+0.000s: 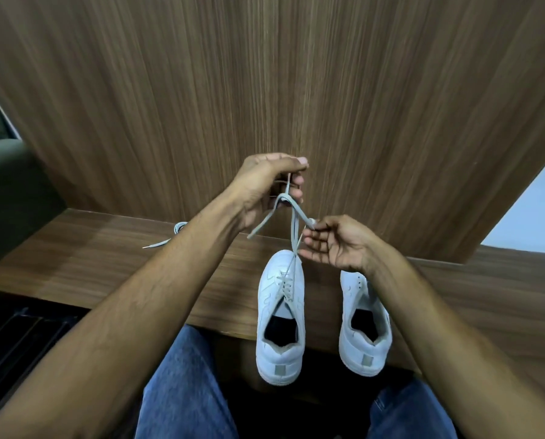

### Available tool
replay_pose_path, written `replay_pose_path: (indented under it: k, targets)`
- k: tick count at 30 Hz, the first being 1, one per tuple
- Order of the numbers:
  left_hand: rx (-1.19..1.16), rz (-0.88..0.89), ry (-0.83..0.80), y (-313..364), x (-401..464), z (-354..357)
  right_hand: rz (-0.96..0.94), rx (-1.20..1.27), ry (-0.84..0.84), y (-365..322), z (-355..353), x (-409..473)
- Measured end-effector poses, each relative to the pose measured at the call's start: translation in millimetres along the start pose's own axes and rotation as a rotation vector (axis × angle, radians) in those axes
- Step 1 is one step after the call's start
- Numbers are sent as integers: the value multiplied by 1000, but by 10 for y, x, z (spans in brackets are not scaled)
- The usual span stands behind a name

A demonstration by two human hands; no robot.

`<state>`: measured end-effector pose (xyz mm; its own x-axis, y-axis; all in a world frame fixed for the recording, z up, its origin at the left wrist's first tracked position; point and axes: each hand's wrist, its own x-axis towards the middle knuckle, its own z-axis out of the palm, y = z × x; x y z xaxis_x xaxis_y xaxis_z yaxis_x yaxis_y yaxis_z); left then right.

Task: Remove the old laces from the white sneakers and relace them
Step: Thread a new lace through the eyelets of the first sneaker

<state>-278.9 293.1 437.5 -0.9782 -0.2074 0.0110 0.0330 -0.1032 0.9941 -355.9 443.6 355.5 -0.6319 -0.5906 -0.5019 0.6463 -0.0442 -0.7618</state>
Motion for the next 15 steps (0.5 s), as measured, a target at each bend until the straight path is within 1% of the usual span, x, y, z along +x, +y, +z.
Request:
replay_pose_path:
  k: [2, 5, 7, 8, 9, 10, 12, 14, 15]
  targets:
    - [-38, 26, 13, -10, 6, -16, -19, 41, 23, 17, 53, -23]
    - [14, 99, 43, 8, 5, -64, -53, 137, 82, 7, 72, -30]
    - [-3, 129, 42, 39, 8, -87, -108, 247, 124, -40, 22, -22]
    - [-1, 143, 43, 56, 2, -100, -145, 251, 149, -58, 1, -24]
    - [24, 158, 42, 70, -1, -115, -183, 187, 176, -70, -13, -25]
    - [68, 174, 34, 90, -2, -125, -228, 62, 199, -75, -16, -28]
    - [178, 217, 3, 140, 19, -115, -326, -262, 189, -70, 2, -43]
    - [267, 293, -39, 194, 60, -54, -367, -504, 83, -57, 32, -74]
    - [310, 338, -53, 218, 96, -10, -364, -573, 11, -58, 45, -93]
